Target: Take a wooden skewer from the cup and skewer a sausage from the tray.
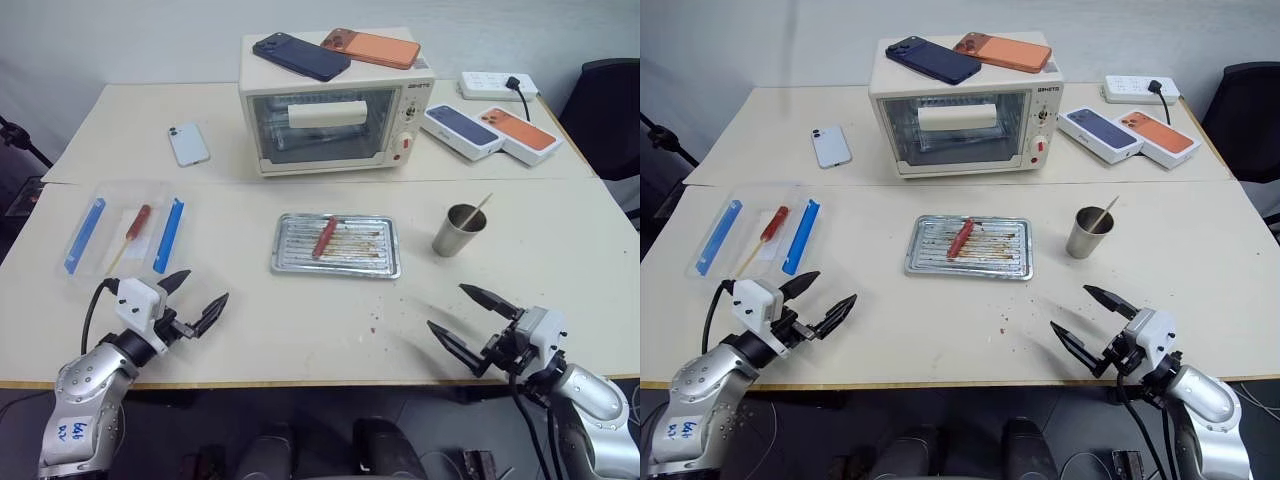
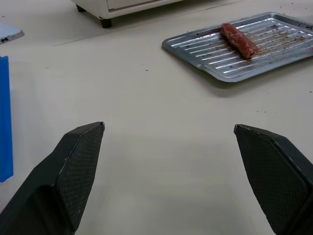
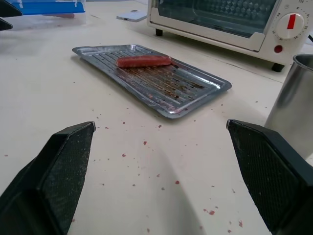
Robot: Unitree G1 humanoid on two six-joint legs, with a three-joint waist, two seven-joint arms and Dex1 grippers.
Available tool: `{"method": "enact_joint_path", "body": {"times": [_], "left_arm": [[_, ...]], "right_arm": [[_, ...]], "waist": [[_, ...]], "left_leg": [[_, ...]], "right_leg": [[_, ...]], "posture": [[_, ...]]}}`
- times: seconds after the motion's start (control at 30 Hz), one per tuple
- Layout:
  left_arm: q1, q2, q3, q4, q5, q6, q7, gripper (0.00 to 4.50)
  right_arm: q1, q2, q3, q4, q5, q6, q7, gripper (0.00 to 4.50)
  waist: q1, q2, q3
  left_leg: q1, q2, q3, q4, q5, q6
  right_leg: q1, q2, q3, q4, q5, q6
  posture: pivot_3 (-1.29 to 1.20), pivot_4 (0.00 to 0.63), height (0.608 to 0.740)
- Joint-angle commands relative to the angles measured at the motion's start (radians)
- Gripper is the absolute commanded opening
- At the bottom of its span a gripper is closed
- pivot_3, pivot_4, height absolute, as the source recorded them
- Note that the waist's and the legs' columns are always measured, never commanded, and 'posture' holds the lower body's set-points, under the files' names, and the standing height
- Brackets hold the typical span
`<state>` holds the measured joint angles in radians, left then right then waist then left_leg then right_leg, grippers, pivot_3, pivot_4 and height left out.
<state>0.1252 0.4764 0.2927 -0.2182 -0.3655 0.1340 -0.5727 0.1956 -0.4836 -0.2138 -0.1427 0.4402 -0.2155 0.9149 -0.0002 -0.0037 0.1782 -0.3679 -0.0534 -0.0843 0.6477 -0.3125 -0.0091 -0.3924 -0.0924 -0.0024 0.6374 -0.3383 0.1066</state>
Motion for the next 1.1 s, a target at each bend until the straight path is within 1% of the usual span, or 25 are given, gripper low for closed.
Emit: {"method": "enact_joint_path", "body": {"times": [0.03,0.1,0.17,0.2,0.33,0.4,0.5,0.63,0.67,0.7,0.77,0.8,0.9,0.93,1.0,1.1], "left_arm": [[0.005,0.012,0.006,-0.04,-0.028,0.019,-0.017,4.49],[0.001,0.037,0.034,-0.062,-0.123,0.087,-0.071,4.49],[0.004,0.102,0.062,-0.094,-0.235,0.182,-0.162,4.49],[0.003,0.152,0.079,-0.107,-0.283,0.228,-0.215,4.49],[-0.035,0.301,0.133,-0.116,-0.406,0.34,-0.344,4.49],[-0.068,0.357,0.145,-0.107,-0.452,0.389,-0.393,4.49],[-0.134,0.388,0.129,-0.115,-0.484,0.429,-0.403,4.49],[-0.2,0.369,0.102,-0.129,-0.489,0.443,-0.379,4.49],[-0.211,0.358,0.092,-0.131,-0.483,0.438,-0.373,4.49],[-0.221,0.342,0.083,-0.132,-0.472,0.425,-0.364,4.49],[-0.236,0.321,0.06,-0.131,-0.452,0.41,-0.359,4.49],[-0.24,0.314,0.049,-0.13,-0.442,0.405,-0.36,4.49],[-0.258,0.298,0.014,-0.127,-0.426,0.4,-0.362,4.49],[-0.26,0.304,0.0,-0.135,-0.45,0.434,-0.372,4.49],[-0.262,0.309,-0.019,-0.146,-0.468,0.463,-0.384,4.49],[-0.264,0.301,-0.027,-0.153,-0.456,0.454,-0.381,4.49]], "right_arm": [[0.004,0.003,-0.003,-0.03,0.015,-0.004,-0.005,4.5],[0.009,-0.018,-0.025,-0.053,0.047,0.02,-0.001,4.5],[0.018,-0.052,-0.073,-0.073,0.09,0.053,0.004,4.5],[0.024,-0.075,-0.115,-0.072,0.115,0.068,0.004,4.5],[0.033,-0.137,-0.242,-0.01,0.172,0.104,0.012,4.5],[0.022,-0.156,-0.276,0.038,0.185,0.123,0.022,4.5],[-0.04,-0.193,-0.285,0.084,0.2,0.161,0.044,4.5],[-0.18,-0.282,-0.275,0.163,0.218,0.267,0.077,4.5],[-0.237,-0.311,-0.262,0.189,0.22,0.292,0.097,4.5],[-0.302,-0.367,-0.223,0.221,0.197,0.368,0.097,4.5],[-0.472,-0.465,-0.109,0.306,0.125,0.536,0.092,4.5],[-0.564,-0.481,-0.065,0.355,0.105,0.569,0.109,4.5],[-0.833,-0.485,0.058,0.542,0.041,0.646,0.19,4.5],[-0.941,-0.478,0.127,0.627,-0.014,0.668,0.237,4.5],[-1.092,-0.456,0.219,0.764,-0.093,0.678,0.306,4.5],[-1.254,-0.414,0.29,0.962,-0.177,0.672,0.361,4.5]], "waist": [[0.0,0.0,0.0],[0.001,0.0,0.0],[0.001,0.0,0.0],[0.0,0.0,0.0],[0.001,0.0,0.0],[0.001,0.0,0.0],[0.0,0.001,0.0],[-0.01,0.003,0.001],[-0.011,0.004,0.001],[-0.013,0.004,0.001],[-0.016,0.004,0.001],[-0.018,0.004,0.001],[-0.026,0.004,0.002],[-0.026,0.004,0.002],[-0.027,0.004,0.002],[-0.027,0.004,0.002]], "left_leg": [[0.0,0.0,0.0,0.0,0.0,0.0],[0.0,0.0,0.0,0.0,0.0,0.0],[0.0,0.0,0.0,0.0,0.0,0.0],[0.0,0.0,0.0,0.0,0.0,0.0],[0.0,0.0,-0.001,0.0,0.0,0.0],[0.0,0.0,-0.001,0.0,0.0,0.0],[0.0,0.0,-0.001,0.0,0.0,0.0],[0.0,0.0,0.002,0.0,0.0,0.001],[0.001,0.0,0.003,0.0,0.0,0.001],[0.001,0.001,0.003,-0.001,0.0,0.001],[0.001,0.001,0.005,0.0,0.0,0.001],[0.0,0.001,0.005,0.0,0.0,0.001],[0.0,0.002,0.005,0.0,0.0,0.001],[0.0,0.002,0.006,0.0,0.0,0.001],[-0.002,0.002,0.007,-0.001,0.0,0.001],[-0.004,0.001,0.007,-0.002,0.0,0.001]], "right_leg": [[0.0,0.0,0.0,0.0,0.0,0.0],[0.0,0.0,0.0,0.0,0.0,0.0],[0.0,0.0,0.0,0.0,0.0,0.0],[0.0,0.0,0.0,0.0,0.0,0.0],[0.001,0.0,0.0,0.0,0.0,0.0],[0.001,0.0,0.0,-0.001,0.0,-0.001],[0.001,0.0,0.0,-0.001,0.0,-0.001],[0.0,0.0,0.002,0.0,0.0,-0.001],[0.0,0.0,0.003,0.001,0.0,-0.001],[0.0,0.0,0.003,0.001,0.0,-0.001],[-0.001,0.001,0.004,0.001,0.0,0.0],[-0.002,0.001,0.004,0.001,0.0,0.0],[-0.002,0.001,0.004,0.001,0.0,0.0],[-0.003,0.001,0.004,0.001,0.0,-0.001],[-0.005,0.001,0.005,0.0,0.0,-0.001],[-0.007,0.001,0.005,-0.001,0.0,0.0]], "posture": [[0.0,0.15,0.74],[0.0,0.15,0.74],[0.0,0.15,0.74],[0.0,0.15,0.74],[0.0,0.15,0.74],[0.0,0.15,0.74],[0.0,0.15,0.74],[0.0,0.15,0.74],[0.0,0.15,0.74],[0.0,0.15,0.74],[0.0,0.15,0.74],[0.0,0.15,0.74],[0.0,0.15,0.74],[0.0,0.15,0.74],[0.0,0.15,0.74],[0.0,0.15,0.74]]}}
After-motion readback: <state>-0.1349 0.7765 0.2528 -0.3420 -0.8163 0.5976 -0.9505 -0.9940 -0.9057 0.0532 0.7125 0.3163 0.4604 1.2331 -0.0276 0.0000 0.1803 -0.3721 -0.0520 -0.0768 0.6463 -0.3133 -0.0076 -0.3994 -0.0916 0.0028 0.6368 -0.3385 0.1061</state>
